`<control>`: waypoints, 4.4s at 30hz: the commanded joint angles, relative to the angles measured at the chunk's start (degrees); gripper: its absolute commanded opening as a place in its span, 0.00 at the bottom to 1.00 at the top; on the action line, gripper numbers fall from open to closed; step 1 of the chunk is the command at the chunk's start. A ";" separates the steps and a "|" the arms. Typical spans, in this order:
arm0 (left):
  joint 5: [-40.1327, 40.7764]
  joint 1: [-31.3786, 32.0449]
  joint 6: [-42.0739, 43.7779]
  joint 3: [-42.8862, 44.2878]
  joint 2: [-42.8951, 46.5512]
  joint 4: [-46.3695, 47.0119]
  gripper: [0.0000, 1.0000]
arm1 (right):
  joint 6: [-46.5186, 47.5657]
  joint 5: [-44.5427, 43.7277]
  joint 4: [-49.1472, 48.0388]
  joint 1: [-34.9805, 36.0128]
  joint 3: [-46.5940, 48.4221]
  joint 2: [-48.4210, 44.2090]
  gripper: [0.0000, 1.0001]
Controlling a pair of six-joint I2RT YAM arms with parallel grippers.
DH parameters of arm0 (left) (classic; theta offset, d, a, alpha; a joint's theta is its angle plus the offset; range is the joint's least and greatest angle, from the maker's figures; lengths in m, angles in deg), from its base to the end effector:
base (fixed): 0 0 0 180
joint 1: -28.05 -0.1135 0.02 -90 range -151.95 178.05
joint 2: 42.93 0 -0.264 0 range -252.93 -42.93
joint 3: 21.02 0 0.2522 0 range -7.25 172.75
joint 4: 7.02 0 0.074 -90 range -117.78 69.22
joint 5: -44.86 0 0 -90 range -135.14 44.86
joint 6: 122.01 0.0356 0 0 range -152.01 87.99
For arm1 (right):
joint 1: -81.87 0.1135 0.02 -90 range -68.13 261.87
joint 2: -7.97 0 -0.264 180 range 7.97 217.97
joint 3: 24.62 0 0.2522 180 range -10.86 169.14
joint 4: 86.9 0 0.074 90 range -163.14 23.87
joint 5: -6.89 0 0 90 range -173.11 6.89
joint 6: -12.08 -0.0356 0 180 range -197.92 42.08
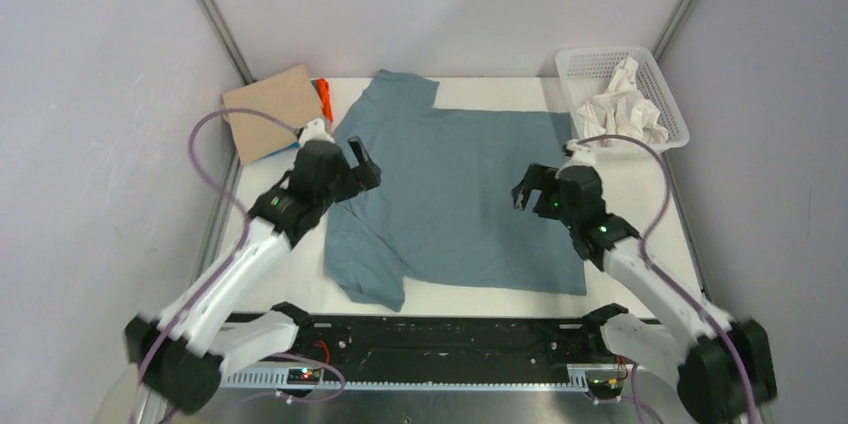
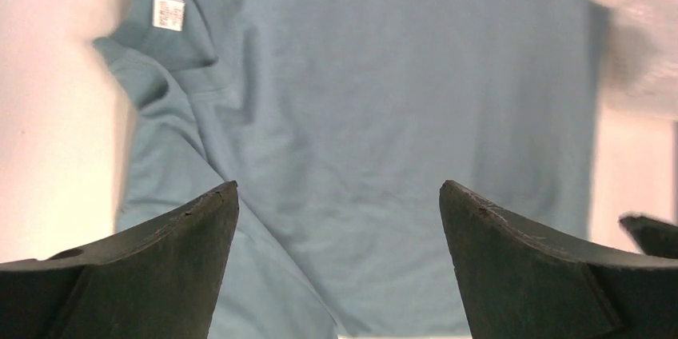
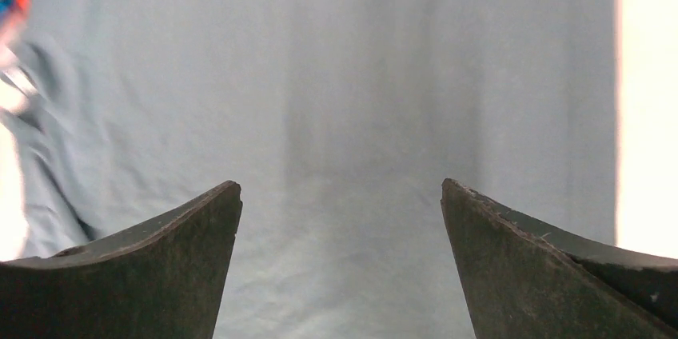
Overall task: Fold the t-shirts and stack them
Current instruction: Flatten out the tshirt, then grab the side of the flattened tshirt closest away from the robot with both arms, then fold the flattened tshirt in 1/3 of the way
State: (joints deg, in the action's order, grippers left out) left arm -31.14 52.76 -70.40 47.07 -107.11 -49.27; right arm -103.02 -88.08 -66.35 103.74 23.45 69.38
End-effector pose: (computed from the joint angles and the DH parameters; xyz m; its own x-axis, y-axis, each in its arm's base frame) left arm 0.2232 -0.0932 0.3010 -0.5865 -0.3934 -0.7080 -0.1671 0.9141 -0.3695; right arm 0.2145 0.0828 0.2261 -0.5977 0.2155 -0.7722 -0.0561 0.9496 0.3084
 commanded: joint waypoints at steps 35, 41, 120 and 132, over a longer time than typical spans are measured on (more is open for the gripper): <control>15.37 46.65 -10.49 -11.33 -14.02 -24.50 0.89 | -8.33 2.21 21.11 -4.68 -6.09 -21.68 0.99; 11.28 46.66 -12.09 -16.39 -10.41 -21.30 0.65 | -8.98 1.60 21.77 -4.64 -6.09 -21.77 0.99; -5.17 41.06 -15.58 -16.13 3.86 -23.75 0.00 | -65.35 -25.91 47.06 23.85 -13.74 -24.14 0.36; -4.95 37.78 -13.11 -15.39 4.49 -24.09 0.00 | -62.87 -19.04 46.92 20.25 -13.19 -22.76 0.37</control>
State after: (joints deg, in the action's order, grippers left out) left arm -37.58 91.27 -85.51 29.08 -102.87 -72.81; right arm -165.10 -107.55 -19.68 124.67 9.83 45.60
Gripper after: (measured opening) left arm 0.014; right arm 0.366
